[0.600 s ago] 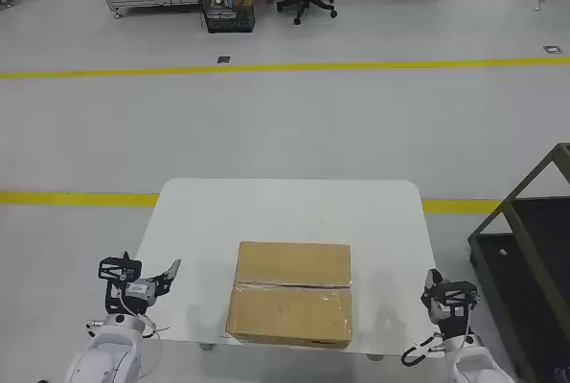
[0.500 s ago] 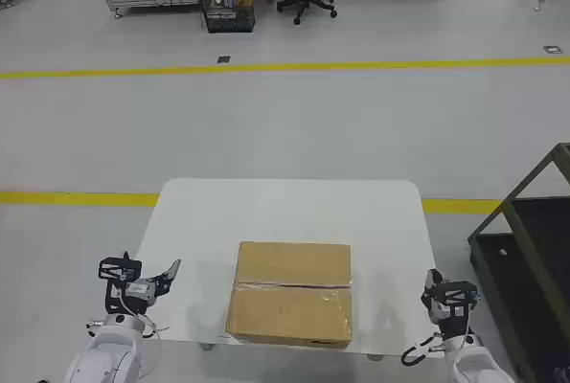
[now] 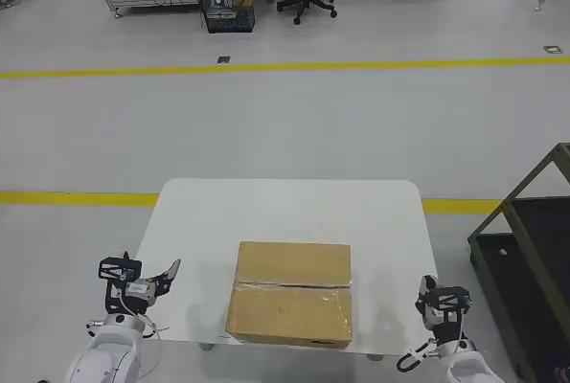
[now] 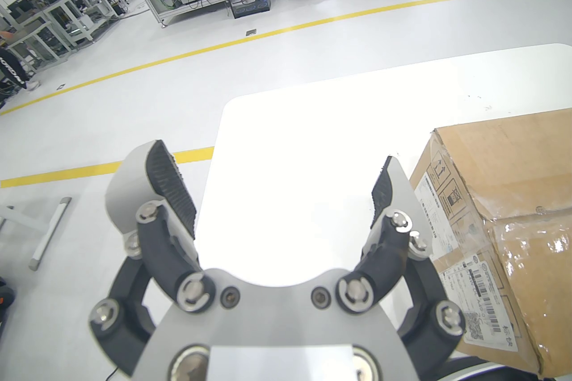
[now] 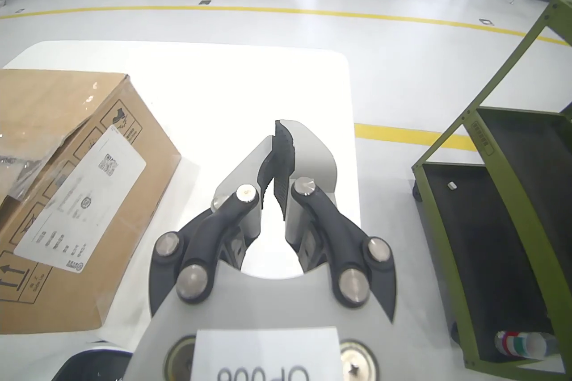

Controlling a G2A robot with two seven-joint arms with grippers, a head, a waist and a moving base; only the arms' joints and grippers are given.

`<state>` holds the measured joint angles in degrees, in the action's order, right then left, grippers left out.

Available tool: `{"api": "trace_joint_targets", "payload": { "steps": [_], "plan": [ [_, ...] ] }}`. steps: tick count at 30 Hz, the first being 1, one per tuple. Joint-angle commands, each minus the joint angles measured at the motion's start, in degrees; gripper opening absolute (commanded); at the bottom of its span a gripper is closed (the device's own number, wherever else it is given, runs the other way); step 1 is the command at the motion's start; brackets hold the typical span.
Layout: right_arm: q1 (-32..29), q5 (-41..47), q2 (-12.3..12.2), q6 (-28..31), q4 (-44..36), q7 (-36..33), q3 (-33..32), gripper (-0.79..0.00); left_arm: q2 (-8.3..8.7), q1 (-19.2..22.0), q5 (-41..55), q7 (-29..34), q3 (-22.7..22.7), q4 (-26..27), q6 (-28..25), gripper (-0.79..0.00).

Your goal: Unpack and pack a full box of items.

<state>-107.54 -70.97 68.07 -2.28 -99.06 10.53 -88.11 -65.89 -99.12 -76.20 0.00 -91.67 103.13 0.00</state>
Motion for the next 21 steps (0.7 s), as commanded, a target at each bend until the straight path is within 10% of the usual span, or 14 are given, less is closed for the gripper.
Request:
{"api": "trace_joint_targets", "payload": {
  "steps": [1,21],
  "plan": [
    [-0.3,0.7,0.2,-0.3,0.9,0.7,0.9,-0.785,0.00,0.0,0.0,0.0,0.0,0.0,0.0,0.000],
    [13.3,10.0,4.1,3.5,17.8,7.5,17.1,-0.785,0.00,0.0,0.0,0.0,0.0,0.0,0.0,0.000]
  ]
}}
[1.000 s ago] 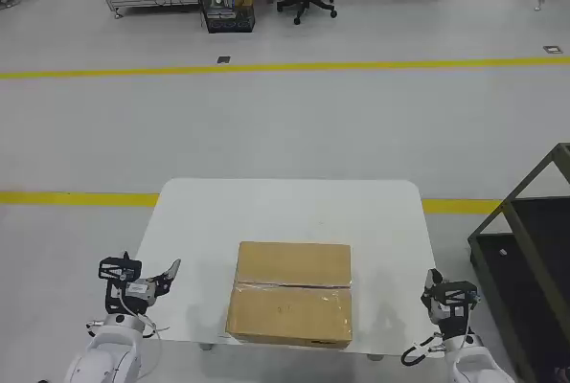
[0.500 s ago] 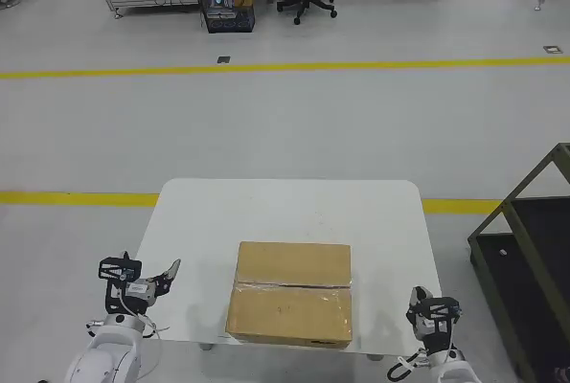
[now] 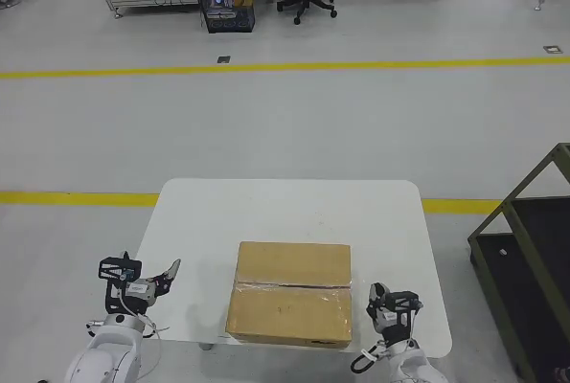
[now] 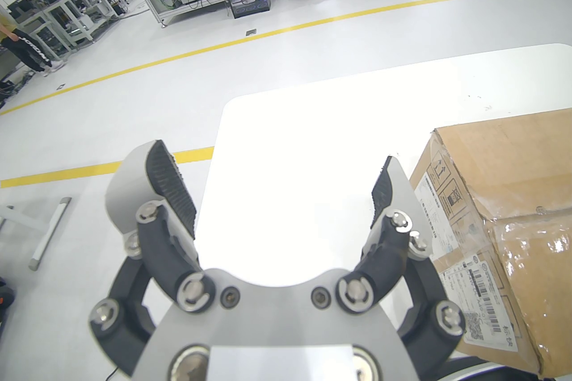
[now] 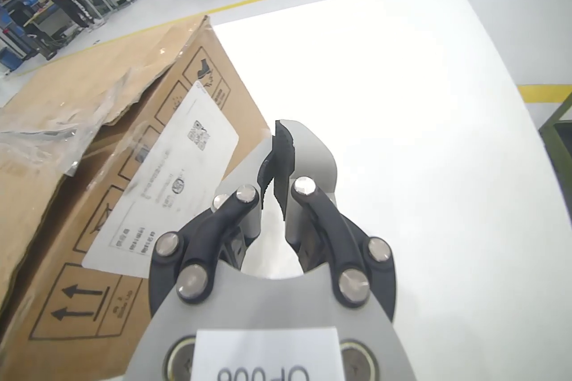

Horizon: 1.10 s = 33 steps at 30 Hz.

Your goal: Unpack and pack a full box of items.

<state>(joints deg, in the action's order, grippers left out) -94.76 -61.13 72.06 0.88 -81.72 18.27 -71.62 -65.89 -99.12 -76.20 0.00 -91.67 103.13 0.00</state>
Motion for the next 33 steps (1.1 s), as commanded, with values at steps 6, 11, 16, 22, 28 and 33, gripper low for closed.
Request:
{"api": "trace_joint_targets", "payload": {
  "steps": [6,11,16,22,28,33],
  "plan": [
    [4.4,-1.2,1.1,2.3,2.7,0.0,4.7,-0.785,0.00,0.0,0.0,0.0,0.0,0.0,0.0,0.000],
    [7.2,-1.0,1.8,3.5,4.2,-0.2,7.4,-0.785,0.00,0.0,0.0,0.0,0.0,0.0,0.0,0.000],
    [9.6,-1.5,2.5,5.0,5.5,-0.4,9.8,-0.785,0.00,0.0,0.0,0.0,0.0,0.0,0.0,0.000],
    [12.6,-2.2,3.4,6.5,7.9,-0.7,12.4,-0.785,0.00,0.0,0.0,0.0,0.0,0.0,0.0,0.000],
    [12.5,-2.1,3.5,2.3,9.4,-1.8,11.4,-0.785,0.00,0.0,0.0,0.0,0.0,0.0,0.0,0.000],
    [8.5,-1.9,2.6,-2.5,5.8,-2.5,6.4,-0.785,0.00,0.0,0.0,0.0,0.0,0.0,0.0,0.000]
  ]
}}
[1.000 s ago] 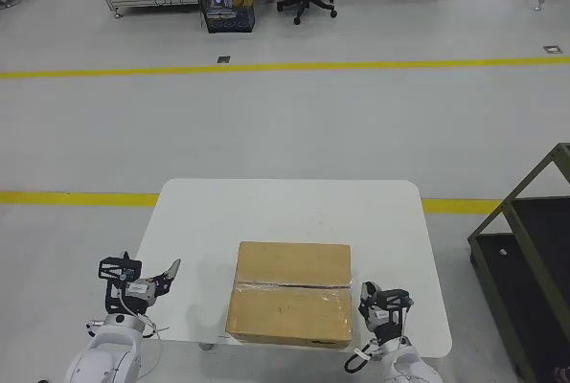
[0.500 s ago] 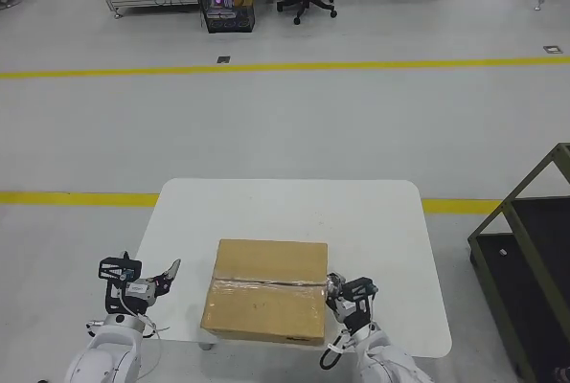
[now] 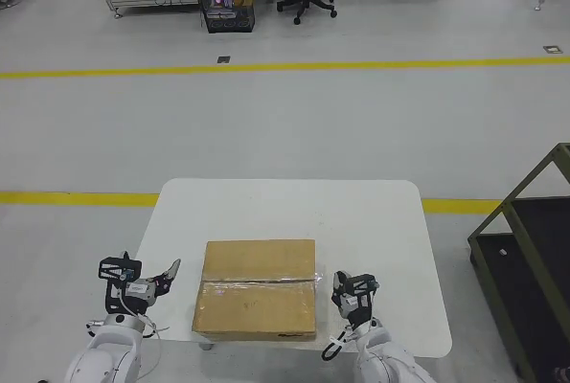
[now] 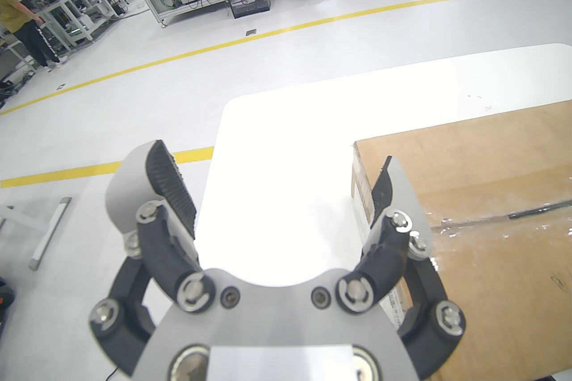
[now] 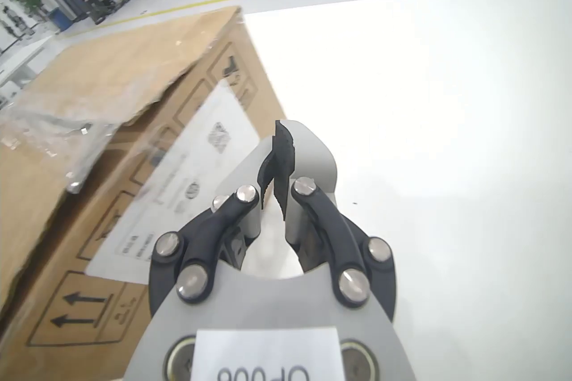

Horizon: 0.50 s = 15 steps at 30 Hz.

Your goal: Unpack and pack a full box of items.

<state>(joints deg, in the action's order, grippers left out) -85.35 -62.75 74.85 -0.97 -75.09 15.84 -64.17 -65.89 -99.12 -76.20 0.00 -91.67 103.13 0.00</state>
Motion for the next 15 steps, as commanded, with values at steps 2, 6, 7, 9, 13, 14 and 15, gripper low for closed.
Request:
{"api": "trace_joint_targets", "payload": {
  "steps": [2,6,7,9,13,14,15],
  "plan": [
    [-3.2,-1.1,-0.8,-1.3,-3.6,-0.4,-3.1,-0.785,-0.04,0.1,0.0,-0.1,0.5,0.4,-0.6,0.000],
    [-7.7,-2.1,-1.7,-1.5,-8.7,-1.8,-7.3,-0.785,-0.25,0.3,-0.4,0.4,3.6,2.6,-3.7,0.000],
    [-8.7,-2.6,-2.0,-1.5,-9.8,-2.1,-8.2,-0.785,-0.30,0.2,-0.4,0.7,4.4,3.3,-4.6,0.000],
    [-10.5,-3.1,-2.3,-1.4,-11.5,-2.6,-9.6,-0.785,-0.36,0.0,-1.0,1.5,6.1,4.1,-6.2,0.000],
    [-13.3,-3.3,-2.7,-1.3,-13.5,-3.3,-11.9,-0.785,-0.58,0.0,-1.3,2.9,9.7,6.5,-9.1,0.000],
    [-13.9,-3.5,-2.7,-1.3,-13.9,-3.3,-12.2,-0.785,-0.64,0.0,-1.3,3.5,10.5,7.2,-9.3,0.000],
    [-14.4,-3.6,-2.8,-1.3,-14.2,-3.3,-12.7,-0.785,-0.71,-0.1,-1.3,4.0,11.4,7.9,-9.7,0.000]
  ]
}}
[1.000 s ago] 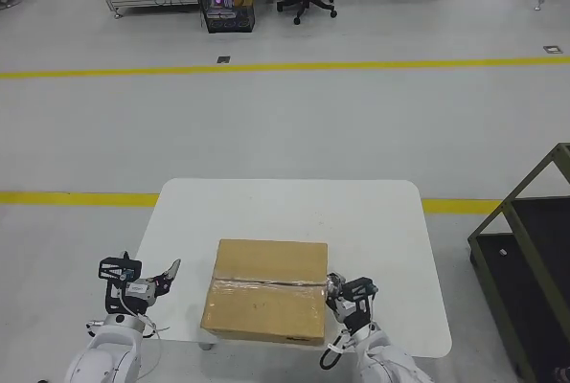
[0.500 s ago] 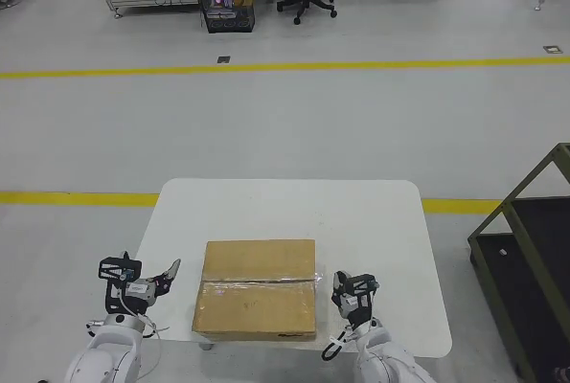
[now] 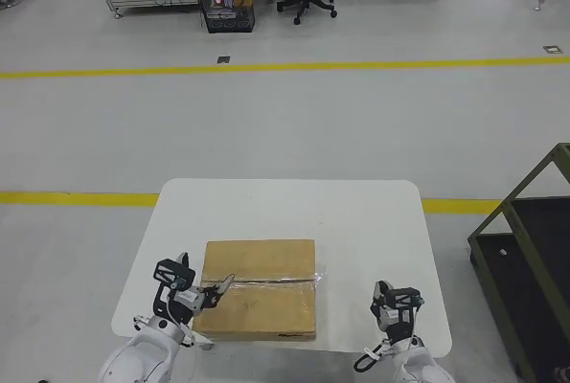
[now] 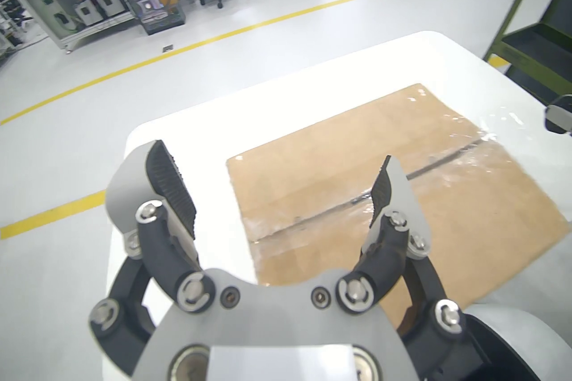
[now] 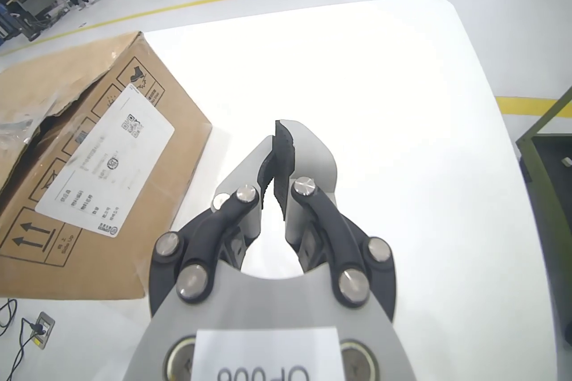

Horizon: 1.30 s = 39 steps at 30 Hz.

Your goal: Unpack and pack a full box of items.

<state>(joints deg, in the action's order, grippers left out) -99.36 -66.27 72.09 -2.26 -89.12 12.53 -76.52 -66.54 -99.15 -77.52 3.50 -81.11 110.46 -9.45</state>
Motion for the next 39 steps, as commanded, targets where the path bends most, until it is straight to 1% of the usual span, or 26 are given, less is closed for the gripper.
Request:
{"api": "trace_joint_targets", "payload": {
  "steps": [1,3,10,17,19,21,23,25,31,33,39],
  "plan": [
    [-0.7,-0.2,-0.1,0.1,-0.4,0.0,-0.7,-0.785,-0.12,0.0,0.0,1.1,1.5,1.0,-0.3,0.000],
    [-1.3,-0.1,-0.2,0.4,-0.5,0.1,-1.4,-0.785,-0.23,0.0,0.6,2.1,2.7,1.8,-0.9,0.000],
    [-2.3,0.9,-0.2,2.2,0.1,0.6,-2.1,-0.785,-0.23,0.0,0.6,2.1,2.7,1.8,-0.9,0.000],
    [-0.2,0.8,0.2,4.7,2.3,0.6,0.6,-0.785,-0.23,0.0,0.6,2.1,2.7,1.8,-0.9,0.000],
    [0.4,0.5,0.3,5.0,2.6,0.7,1.0,-0.785,-0.30,0.1,0.7,2.2,3.4,1.9,-0.8,0.000],
    [0.7,0.2,0.3,5.1,2.7,1.0,1.2,-0.785,-0.36,0.8,-1.7,2.9,5.6,2.7,-2.2,0.000],
    [0.9,0.1,0.3,5.1,2.7,1.0,1.1,-0.785,-0.64,1.8,-1.4,3.0,8.3,3.1,-3.0,0.000],
    [0.9,0.2,0.3,5.0,2.7,1.2,0.8,-0.785,-0.88,3.8,-2.7,3.8,10.8,3.1,-4.0,0.000],
    [-0.3,0.1,0.1,4.4,2.0,1.3,-0.9,-0.785,-2.07,10.4,-4.7,7.6,19.1,0.5,-5.0,0.000],
    [-0.9,0.5,0.1,3.9,1.8,1.3,-1.7,-0.785,-2.48,12.6,-6.8,8.9,21.7,-1.0,-5.0,0.000],
    [-3.1,1.2,-0.2,3.1,1.0,1.3,-4.5,-0.785,-3.68,17.6,-13.6,10.7,27.6,-5.1,-2.5,0.000]
  ]
}}
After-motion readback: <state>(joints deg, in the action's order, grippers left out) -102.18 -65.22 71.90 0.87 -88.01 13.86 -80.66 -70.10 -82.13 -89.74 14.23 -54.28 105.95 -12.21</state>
